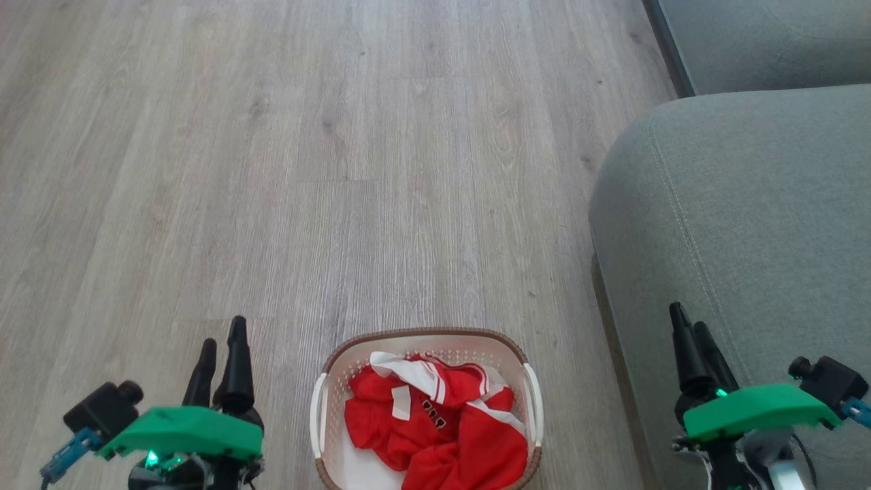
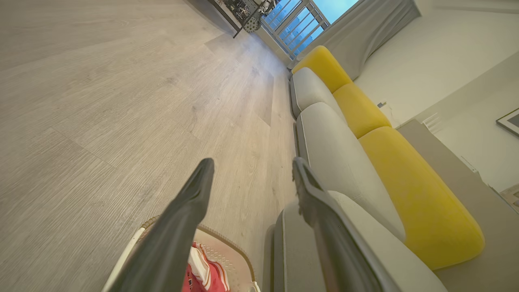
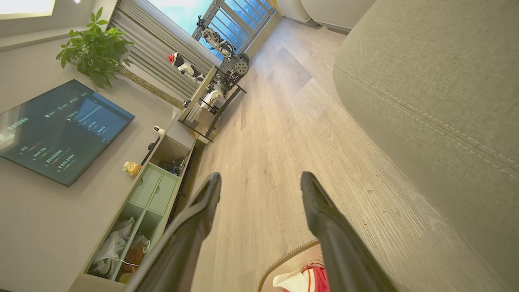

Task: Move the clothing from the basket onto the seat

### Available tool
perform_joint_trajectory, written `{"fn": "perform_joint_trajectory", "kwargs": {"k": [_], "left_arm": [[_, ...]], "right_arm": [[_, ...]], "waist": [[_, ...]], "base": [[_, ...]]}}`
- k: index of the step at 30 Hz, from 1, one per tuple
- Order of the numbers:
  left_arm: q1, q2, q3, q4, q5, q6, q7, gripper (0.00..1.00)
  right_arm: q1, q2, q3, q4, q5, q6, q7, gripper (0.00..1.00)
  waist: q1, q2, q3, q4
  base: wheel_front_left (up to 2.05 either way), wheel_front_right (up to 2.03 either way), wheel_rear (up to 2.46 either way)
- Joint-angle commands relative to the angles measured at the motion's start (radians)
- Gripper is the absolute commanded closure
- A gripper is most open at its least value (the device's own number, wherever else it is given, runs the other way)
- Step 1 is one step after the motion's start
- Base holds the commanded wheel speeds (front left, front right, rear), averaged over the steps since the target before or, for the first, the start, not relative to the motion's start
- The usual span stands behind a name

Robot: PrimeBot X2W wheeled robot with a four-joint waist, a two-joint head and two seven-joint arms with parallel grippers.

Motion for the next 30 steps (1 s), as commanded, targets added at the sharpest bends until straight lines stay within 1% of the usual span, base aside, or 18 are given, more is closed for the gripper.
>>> {"fn": "perform_joint_trajectory", "kwargs": {"k": [1,22,30], "left_arm": [[-0.015,0.016,0.003,-0.045,0.041,0.006,-0.015,0.0],[0.027,0.027,-0.042,-0.079,0.304,0.05,-0.076,0.0],[0.044,0.029,-0.053,-0.078,0.403,0.058,-0.102,0.0]], "right_arm": [[-0.026,-0.01,0.018,-0.039,-0.037,0.0,-0.014,0.0],[-0.019,-0.012,0.055,-0.034,-0.292,0.0,-0.076,0.0],[-0.016,-0.012,0.074,-0.04,-0.399,0.0,-0.103,0.0]], "waist": [[0.0,-0.0001,0.0,0.0],[0.0,-0.0001,-0.005,0.005],[0.0,-0.0001,-0.007,0.008]], "base": [[0.0,0.0,0.0],[0.0,0.0,0.0],[0.0,0.0,0.0]]}}
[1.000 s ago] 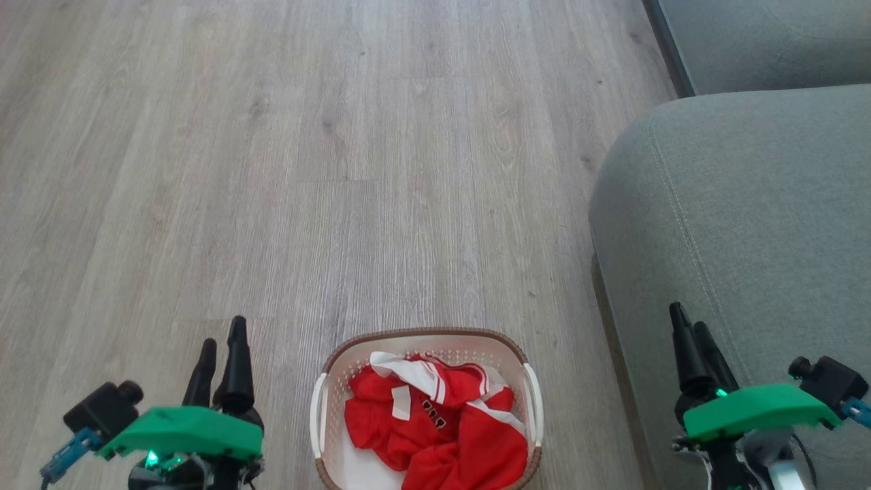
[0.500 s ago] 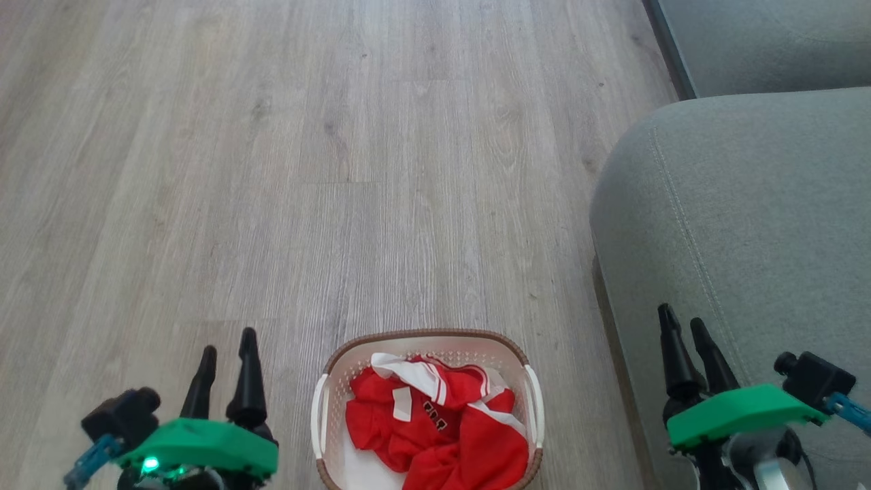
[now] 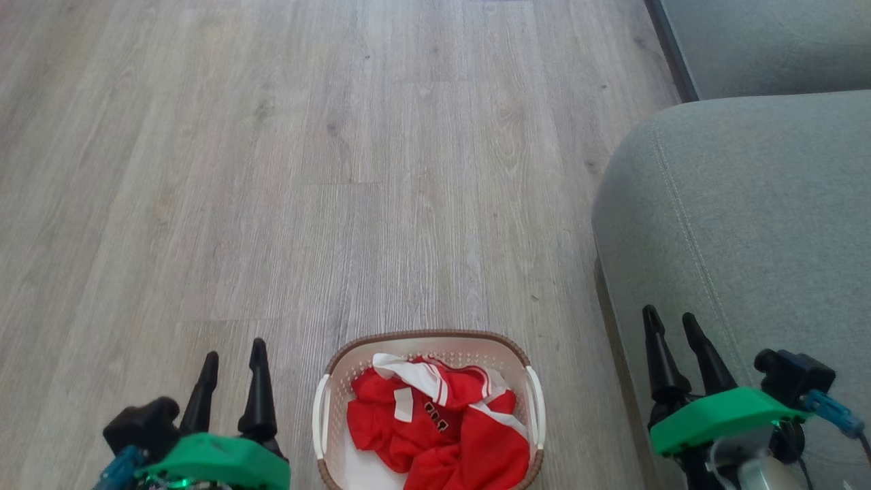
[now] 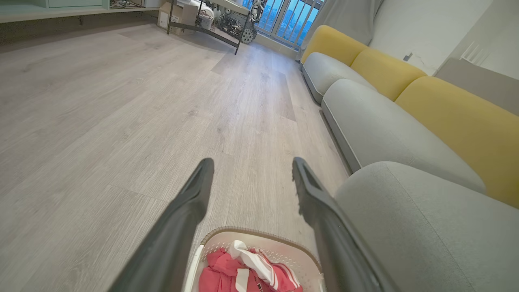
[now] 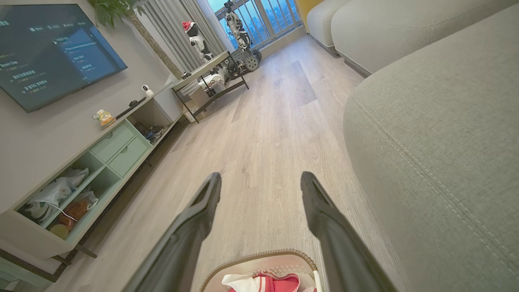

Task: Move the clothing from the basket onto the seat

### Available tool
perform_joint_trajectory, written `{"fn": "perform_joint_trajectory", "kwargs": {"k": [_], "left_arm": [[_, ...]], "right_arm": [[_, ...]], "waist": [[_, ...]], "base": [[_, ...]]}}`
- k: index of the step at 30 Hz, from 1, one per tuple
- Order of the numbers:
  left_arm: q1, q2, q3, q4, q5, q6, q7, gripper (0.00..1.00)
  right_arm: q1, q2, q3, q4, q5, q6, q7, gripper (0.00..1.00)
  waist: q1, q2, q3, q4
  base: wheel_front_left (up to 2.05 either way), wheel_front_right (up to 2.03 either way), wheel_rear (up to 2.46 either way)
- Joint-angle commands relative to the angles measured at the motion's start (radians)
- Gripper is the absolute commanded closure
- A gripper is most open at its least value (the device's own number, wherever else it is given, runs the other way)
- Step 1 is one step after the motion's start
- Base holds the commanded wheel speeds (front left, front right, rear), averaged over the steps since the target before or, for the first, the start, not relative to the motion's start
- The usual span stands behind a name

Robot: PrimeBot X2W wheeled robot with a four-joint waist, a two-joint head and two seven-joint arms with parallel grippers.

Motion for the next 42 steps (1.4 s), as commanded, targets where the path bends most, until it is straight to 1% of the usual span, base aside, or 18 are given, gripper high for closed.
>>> {"fn": "perform_joint_trajectory", "kwargs": {"k": [1,33,42], "left_arm": [[-0.023,0.011,0.016,-0.04,0.039,0.007,-0.017,0.0],[0.043,0.002,0.014,-0.039,0.379,0.025,-0.108,0.0],[0.042,0.001,0.021,-0.033,0.373,0.02,-0.109,0.0]], "right_arm": [[-0.018,-0.012,0.024,-0.042,-0.039,0.0,-0.019,0.0],[0.006,-0.014,0.086,-0.057,-0.408,0.0,-0.11,0.0],[0.003,-0.014,0.082,-0.053,-0.413,0.0,-0.112,0.0]], "waist": [[0.0,0.0,-0.001,0.0],[0.0,0.0,-0.019,0.009],[0.0,0.0,-0.014,0.007]], "base": [[0.0,0.0,0.0],[0.0,0.0,0.0],[0.0,0.0,0.0]]}}
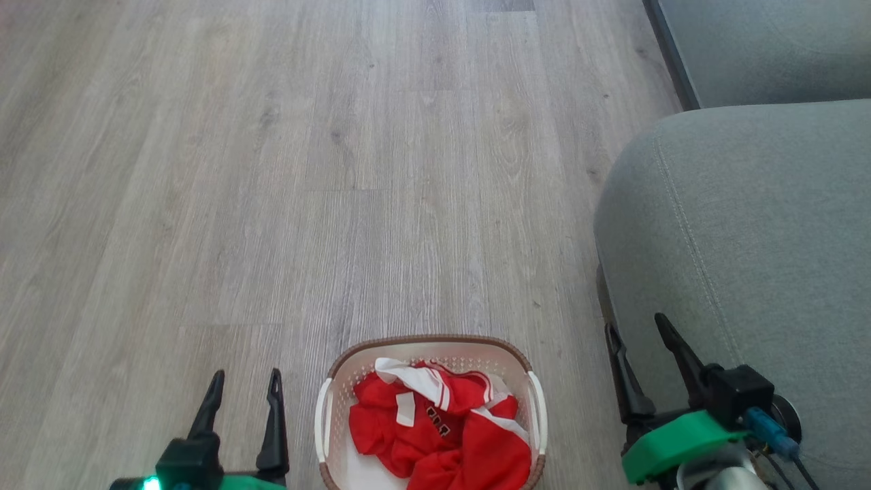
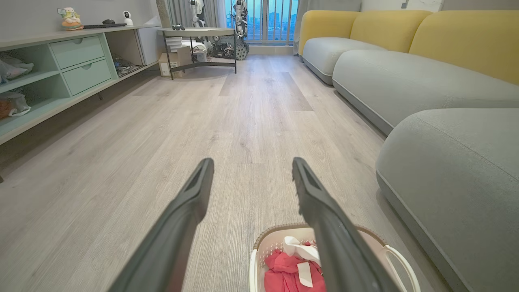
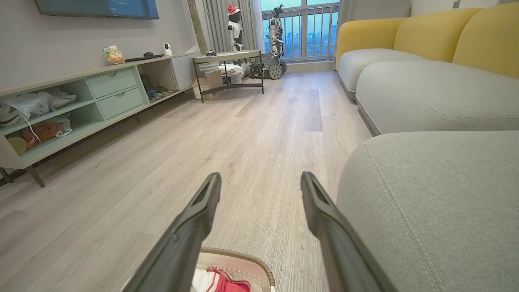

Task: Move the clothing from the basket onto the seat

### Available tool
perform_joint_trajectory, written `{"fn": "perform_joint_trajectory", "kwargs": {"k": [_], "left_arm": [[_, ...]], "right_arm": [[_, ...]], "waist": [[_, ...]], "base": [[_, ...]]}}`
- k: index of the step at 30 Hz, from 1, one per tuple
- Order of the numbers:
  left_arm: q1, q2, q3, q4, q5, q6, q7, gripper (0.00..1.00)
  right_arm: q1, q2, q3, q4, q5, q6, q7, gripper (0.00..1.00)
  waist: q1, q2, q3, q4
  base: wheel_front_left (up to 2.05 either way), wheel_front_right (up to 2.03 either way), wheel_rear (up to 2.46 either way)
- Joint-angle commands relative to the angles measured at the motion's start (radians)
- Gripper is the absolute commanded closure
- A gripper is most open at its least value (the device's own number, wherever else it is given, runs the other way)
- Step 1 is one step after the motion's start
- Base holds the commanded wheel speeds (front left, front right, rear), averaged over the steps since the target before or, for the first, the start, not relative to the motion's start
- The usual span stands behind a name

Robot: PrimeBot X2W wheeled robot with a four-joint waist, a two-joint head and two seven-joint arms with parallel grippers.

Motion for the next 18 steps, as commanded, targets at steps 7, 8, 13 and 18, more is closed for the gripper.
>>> {"fn": "perform_joint_trajectory", "kwargs": {"k": [7,8,13,18], "left_arm": [[-0.036,-0.001,0.036,-0.03,-0.003,0.001,-0.013,0.0],[-0.036,-0.001,0.036,-0.03,-0.003,0.0,-0.013,0.0],[-0.037,-0.001,0.035,-0.03,-0.009,-0.002,-0.013,0.0],[-0.038,-0.001,0.034,-0.033,-0.012,-0.002,-0.013,0.0]], "right_arm": [[-0.028,-0.013,0.022,-0.031,-0.006,0.0,-0.01,0.0],[-0.029,-0.013,0.022,-0.031,-0.005,0.0,-0.01,0.0],[-0.029,-0.013,0.023,-0.028,-0.003,0.0,-0.01,0.0],[-0.03,-0.013,0.023,-0.028,-0.004,0.0,-0.01,0.0]], "waist": [[0.0,0.0,0.002,0.001],[0.0,0.0,0.002,0.001],[0.0,0.0,0.003,0.001],[0.0,0.0,0.008,0.001]], "base": [[0.0,0.0,0.0],[0.0,0.0,0.0],[0.0,0.0,0.0],[0.0,0.0,0.0]]}}
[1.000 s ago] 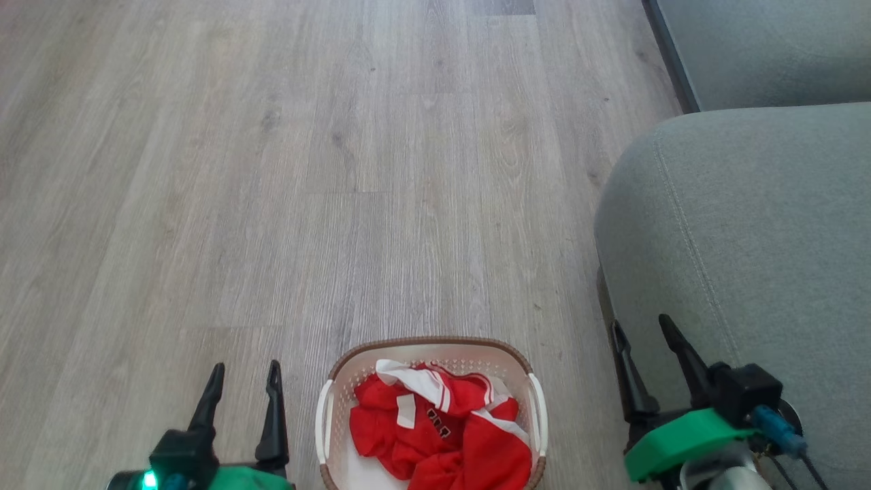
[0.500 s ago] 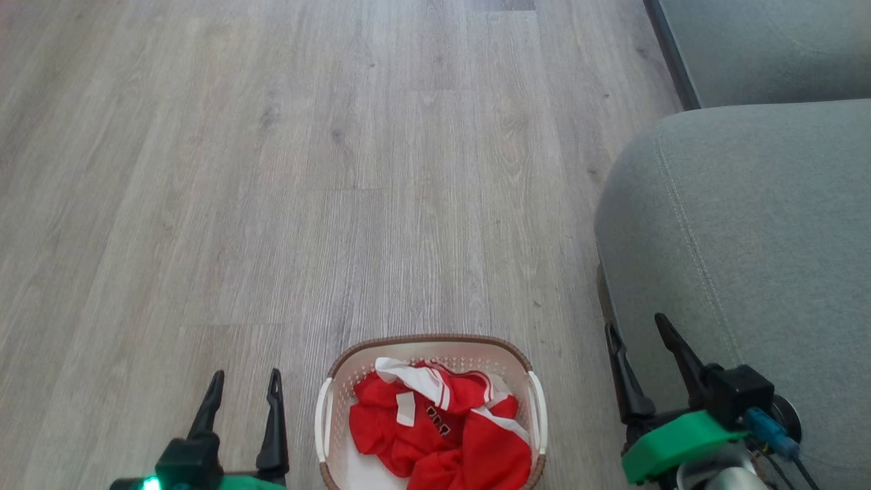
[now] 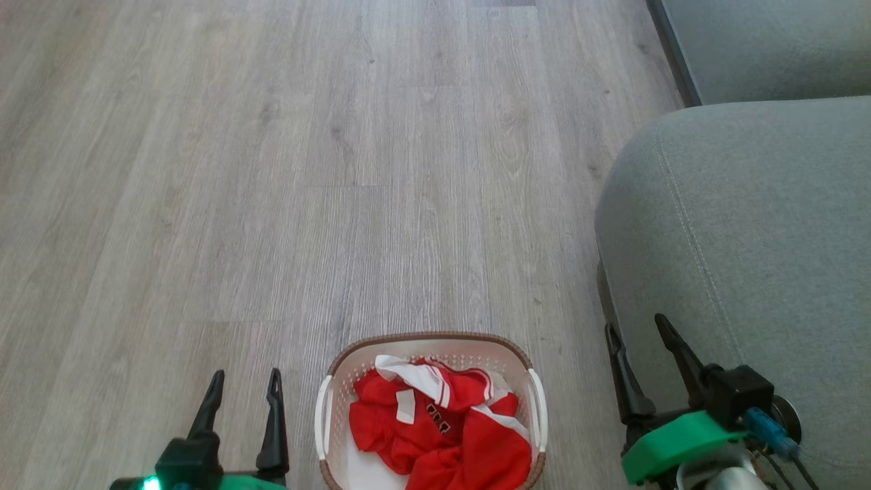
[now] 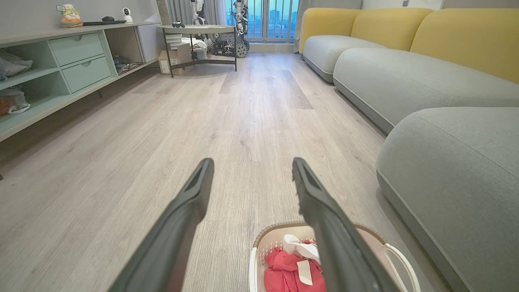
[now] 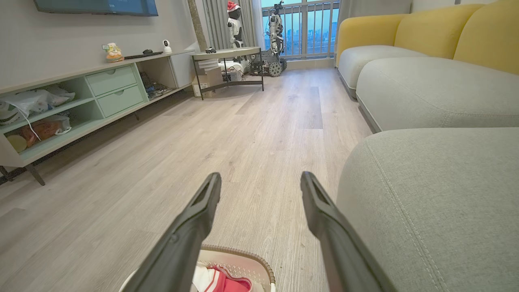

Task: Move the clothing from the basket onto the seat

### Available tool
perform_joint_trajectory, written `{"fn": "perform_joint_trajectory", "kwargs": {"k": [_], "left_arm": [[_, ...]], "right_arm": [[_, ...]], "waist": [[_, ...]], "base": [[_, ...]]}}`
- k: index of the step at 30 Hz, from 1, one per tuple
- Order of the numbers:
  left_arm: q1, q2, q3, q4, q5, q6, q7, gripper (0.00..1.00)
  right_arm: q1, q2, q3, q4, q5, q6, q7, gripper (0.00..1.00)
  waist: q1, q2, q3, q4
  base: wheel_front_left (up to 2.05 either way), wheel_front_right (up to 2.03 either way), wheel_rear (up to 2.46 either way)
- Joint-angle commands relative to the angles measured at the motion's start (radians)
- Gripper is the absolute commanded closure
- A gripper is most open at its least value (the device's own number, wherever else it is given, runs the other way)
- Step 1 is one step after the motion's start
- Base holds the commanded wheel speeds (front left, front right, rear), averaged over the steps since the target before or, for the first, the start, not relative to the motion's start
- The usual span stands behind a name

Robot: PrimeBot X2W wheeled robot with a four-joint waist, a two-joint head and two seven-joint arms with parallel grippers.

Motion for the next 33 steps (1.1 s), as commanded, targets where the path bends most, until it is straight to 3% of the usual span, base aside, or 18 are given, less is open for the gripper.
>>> {"fn": "perform_joint_trajectory", "kwargs": {"k": [1,11,27,33], "left_arm": [[-0.038,-0.001,0.033,-0.034,-0.009,-0.002,-0.013,0.0],[-0.088,-0.001,-0.026,-0.001,0.025,-0.028,-0.013,0.0],[-0.427,0.011,-0.146,0.283,0.127,-0.092,-0.013,0.0],[-0.589,0.038,-0.218,0.456,0.192,-0.114,-0.013,0.0]], "right_arm": [[-0.031,-0.013,0.022,-0.031,-0.004,0.0,-0.01,0.0],[-0.052,-0.013,0.001,-0.052,-0.014,0.0,-0.01,0.0],[-0.283,-0.013,-0.054,-0.154,-0.044,0.0,-0.01,0.0],[-0.372,-0.013,-0.068,-0.192,-0.042,0.0,-0.01,0.0]], "waist": [[0.0,0.0,0.002,0.0],[0.0,0.0,0.077,0.0],[0.0,0.0,0.489,-0.075],[0.0,0.0,0.63,-0.116]], "base": [[0.0,0.0,0.0],[0.0,0.0,0.0],[0.0,0.0,0.0],[0.0,0.0,0.0]]}}
